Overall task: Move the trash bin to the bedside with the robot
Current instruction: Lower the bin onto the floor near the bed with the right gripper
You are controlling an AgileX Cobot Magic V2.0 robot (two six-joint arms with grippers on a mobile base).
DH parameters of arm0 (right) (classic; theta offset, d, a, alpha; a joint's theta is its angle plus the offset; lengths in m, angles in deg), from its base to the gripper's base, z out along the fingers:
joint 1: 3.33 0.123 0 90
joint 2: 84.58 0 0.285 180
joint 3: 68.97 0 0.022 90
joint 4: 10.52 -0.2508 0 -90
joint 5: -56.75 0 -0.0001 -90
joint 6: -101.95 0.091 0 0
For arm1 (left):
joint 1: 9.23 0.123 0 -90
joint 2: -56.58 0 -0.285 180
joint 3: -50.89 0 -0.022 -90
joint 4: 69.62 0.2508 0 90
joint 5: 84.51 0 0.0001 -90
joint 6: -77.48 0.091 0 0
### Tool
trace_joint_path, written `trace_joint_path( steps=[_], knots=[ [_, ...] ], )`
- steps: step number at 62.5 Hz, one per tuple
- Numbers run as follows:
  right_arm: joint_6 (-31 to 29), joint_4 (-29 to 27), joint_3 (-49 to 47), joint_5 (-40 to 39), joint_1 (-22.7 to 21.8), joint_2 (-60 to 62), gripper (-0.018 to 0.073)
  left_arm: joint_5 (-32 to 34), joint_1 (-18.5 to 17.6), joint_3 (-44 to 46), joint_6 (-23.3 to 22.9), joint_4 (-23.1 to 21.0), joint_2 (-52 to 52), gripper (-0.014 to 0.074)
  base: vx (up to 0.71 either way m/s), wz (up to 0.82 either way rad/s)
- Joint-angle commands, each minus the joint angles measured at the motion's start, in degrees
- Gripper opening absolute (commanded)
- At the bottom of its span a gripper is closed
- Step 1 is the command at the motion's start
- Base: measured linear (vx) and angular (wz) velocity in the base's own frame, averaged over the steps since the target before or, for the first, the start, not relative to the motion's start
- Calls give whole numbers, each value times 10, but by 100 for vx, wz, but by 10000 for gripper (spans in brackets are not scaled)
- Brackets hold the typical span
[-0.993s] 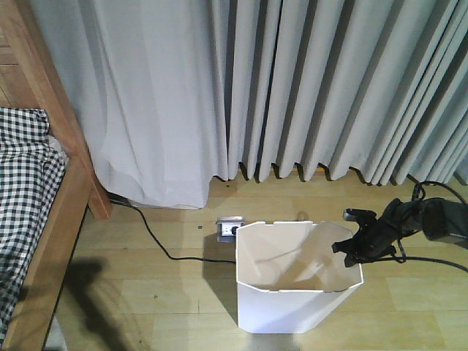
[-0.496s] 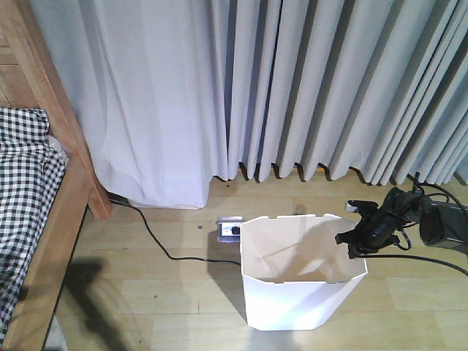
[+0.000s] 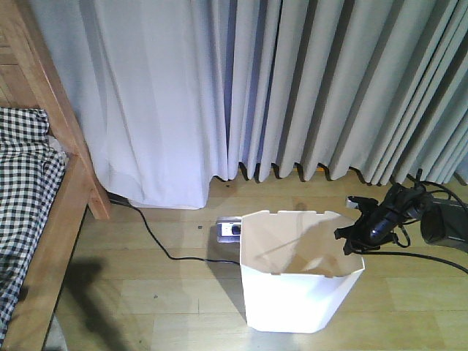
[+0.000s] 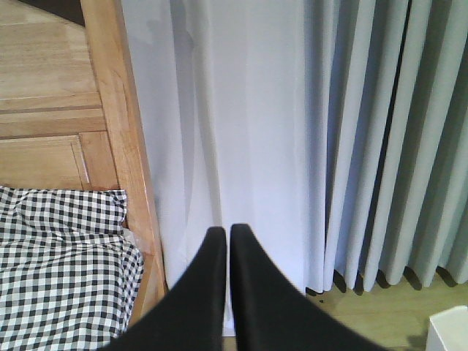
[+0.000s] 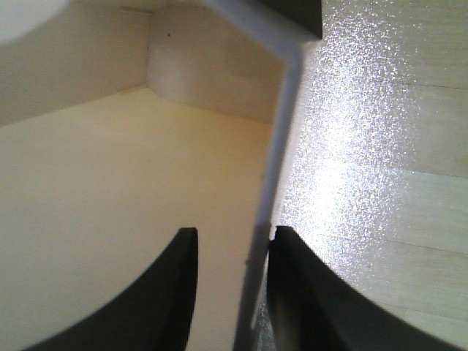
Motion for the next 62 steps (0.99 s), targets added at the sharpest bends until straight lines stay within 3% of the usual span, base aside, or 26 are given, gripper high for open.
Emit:
trace_joint_path(
  steps=[1, 12, 29, 62],
  knots=[
    [6, -6, -11, 9, -2, -1, 252, 39, -1, -11, 0, -2, -8, -6, 0, 0],
    [44, 48, -11, 4, -2, -1, 285, 39, -1, -11, 0, -2, -8, -6, 0, 0],
    [50, 59, -11, -11, -2, -1, 484, 39, -1, -11, 0, -2, -8, -6, 0, 0],
    [60, 40, -9, 19, 1, 71, 493, 39, -1, -11, 0, -2, -8, -6, 0, 0]
  ],
)
